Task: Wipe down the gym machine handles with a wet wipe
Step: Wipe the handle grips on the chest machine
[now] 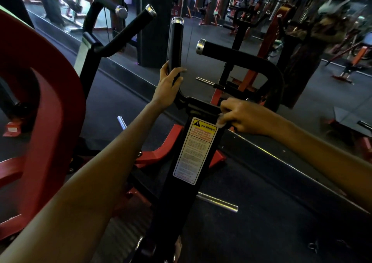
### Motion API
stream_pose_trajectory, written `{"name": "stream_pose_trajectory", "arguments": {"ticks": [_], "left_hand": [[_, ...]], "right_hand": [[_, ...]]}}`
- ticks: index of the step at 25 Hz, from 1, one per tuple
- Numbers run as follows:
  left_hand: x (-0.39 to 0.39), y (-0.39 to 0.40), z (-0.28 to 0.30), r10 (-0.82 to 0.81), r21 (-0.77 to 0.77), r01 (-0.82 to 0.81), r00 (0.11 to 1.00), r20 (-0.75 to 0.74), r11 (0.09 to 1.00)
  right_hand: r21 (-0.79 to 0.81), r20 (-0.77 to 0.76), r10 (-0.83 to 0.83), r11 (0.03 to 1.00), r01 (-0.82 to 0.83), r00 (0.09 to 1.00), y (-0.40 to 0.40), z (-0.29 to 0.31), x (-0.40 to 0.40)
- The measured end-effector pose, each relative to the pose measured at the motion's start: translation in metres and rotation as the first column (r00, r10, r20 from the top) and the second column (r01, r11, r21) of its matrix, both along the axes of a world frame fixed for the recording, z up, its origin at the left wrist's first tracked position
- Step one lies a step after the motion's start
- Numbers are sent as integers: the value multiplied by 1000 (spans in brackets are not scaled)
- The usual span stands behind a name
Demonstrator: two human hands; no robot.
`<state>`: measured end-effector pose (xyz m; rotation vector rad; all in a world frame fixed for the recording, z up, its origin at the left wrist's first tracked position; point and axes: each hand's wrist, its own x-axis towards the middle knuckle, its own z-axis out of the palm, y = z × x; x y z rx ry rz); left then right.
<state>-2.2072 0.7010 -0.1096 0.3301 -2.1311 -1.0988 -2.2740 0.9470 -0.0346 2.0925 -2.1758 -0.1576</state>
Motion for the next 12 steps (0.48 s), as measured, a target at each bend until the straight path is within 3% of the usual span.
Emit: {"name": "stream_pose_trajectory", "arguments": {"ticks": [3,8,12], "left_hand": [[6,4,4,6,-7,-6,998,58,1000],[11,13,12,-20,53,15,996,81,998],[13,16,12,-11,64,6,997,81,998]], "right_hand": [[-5,94,-93,996,94,991,6,3,0],[-210,259,-108,964,165,960,-53,-3,9],[-199,304,-110,964,176,946,-81,1,19]]}}
